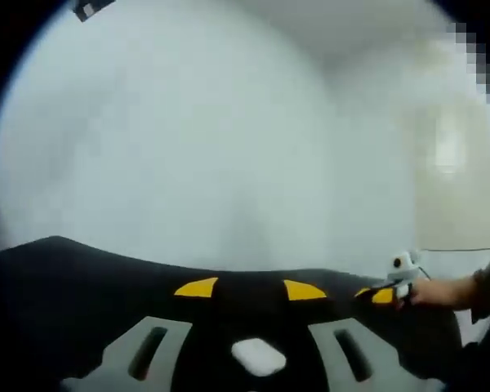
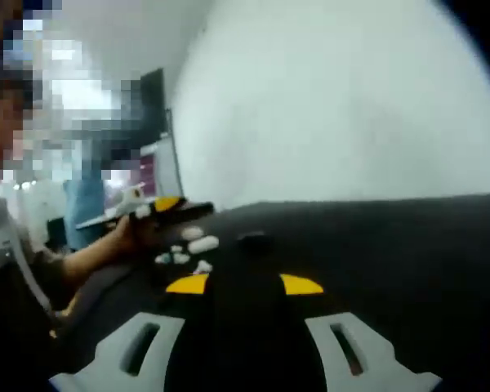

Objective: Pick up three earphones and place each one into its charging case using tactile feedback, ensure that each earphone is properly inserted and securely positioned inside the case.

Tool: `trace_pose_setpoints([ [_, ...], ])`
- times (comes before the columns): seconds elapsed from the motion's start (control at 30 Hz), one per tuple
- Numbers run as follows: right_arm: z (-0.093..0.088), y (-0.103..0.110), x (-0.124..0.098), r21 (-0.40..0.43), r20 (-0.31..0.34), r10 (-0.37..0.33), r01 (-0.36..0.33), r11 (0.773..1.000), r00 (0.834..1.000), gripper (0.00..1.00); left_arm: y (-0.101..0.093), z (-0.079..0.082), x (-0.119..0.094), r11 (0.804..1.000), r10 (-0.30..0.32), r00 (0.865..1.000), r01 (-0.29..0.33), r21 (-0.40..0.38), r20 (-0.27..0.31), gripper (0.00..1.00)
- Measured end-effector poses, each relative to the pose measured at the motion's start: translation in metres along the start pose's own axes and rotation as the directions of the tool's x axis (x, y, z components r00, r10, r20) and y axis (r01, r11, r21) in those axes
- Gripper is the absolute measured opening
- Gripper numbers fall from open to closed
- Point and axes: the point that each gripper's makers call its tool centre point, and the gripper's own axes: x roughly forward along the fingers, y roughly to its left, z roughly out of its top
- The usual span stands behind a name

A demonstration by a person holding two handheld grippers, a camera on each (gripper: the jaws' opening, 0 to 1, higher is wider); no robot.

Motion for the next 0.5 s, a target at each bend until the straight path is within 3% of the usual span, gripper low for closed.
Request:
trace_pose_setpoints([
  [0.23,0.049,0.033,0.016,-0.07,0.025,0.055,-0.053,0.996,0.998,0.32,0.0,-0.003,0.001,1.0,0.011,1.0,-0.011,0.007,-0.004,0.25],
  [0.33,0.053,0.026,0.026,-0.14,-0.01,-0.003,0.001,0.99,1.0,0.32,0.003,-0.002,0.0,1.0,0.025,1.0,-0.025,0.018,0.0,0.25],
  [0.47,0.05,0.009,0.045,-0.177,-0.025,-0.08,0.074,0.981,0.997,0.36,0.033,0.007,-0.009,0.983,0.18,0.983,-0.181,0.039,0.033,0.27],
  [0.5,0.049,0.007,0.051,-0.175,-0.023,-0.089,0.084,0.981,0.996,0.37,0.047,0.005,-0.014,0.967,0.25,0.968,-0.251,0.039,0.024,0.29],
])
